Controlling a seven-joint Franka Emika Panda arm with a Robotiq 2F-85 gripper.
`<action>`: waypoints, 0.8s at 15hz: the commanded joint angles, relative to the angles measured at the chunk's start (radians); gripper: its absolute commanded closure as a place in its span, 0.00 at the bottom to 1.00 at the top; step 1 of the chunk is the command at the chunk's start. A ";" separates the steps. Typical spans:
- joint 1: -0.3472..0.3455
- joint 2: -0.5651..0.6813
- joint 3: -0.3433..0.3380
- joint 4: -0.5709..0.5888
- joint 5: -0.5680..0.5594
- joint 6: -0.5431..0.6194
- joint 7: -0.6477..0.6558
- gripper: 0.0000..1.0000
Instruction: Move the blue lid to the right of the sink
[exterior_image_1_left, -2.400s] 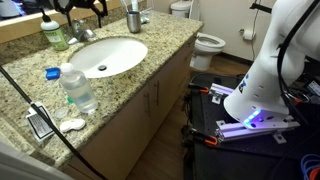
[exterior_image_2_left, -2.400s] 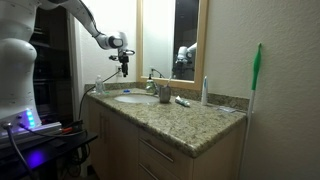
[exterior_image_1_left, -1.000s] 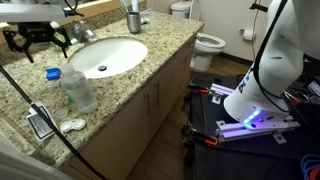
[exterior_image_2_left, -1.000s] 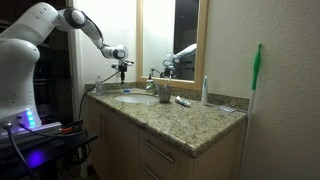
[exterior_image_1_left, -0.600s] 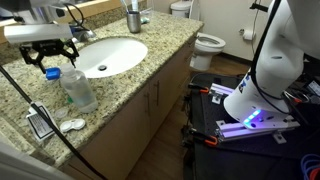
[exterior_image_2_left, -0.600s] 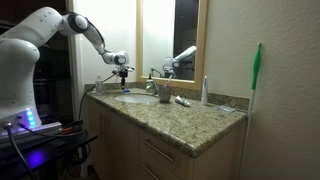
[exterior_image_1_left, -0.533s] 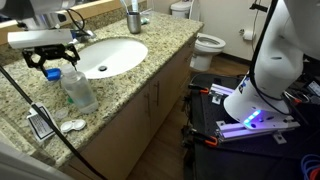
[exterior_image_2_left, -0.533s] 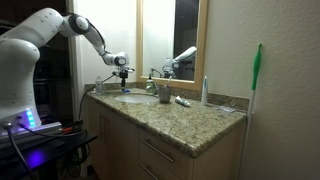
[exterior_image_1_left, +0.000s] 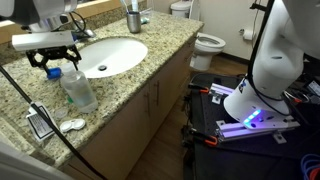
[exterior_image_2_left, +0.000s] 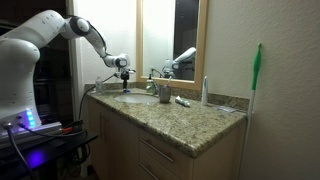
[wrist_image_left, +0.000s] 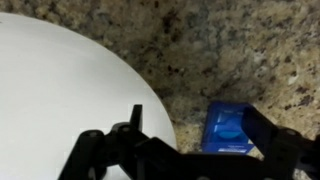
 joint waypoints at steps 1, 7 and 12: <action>0.002 0.001 -0.005 0.005 0.001 -0.003 0.001 0.00; 0.007 -0.003 -0.008 0.005 -0.003 0.022 0.003 0.00; 0.005 0.001 -0.027 0.054 -0.010 0.022 0.037 0.00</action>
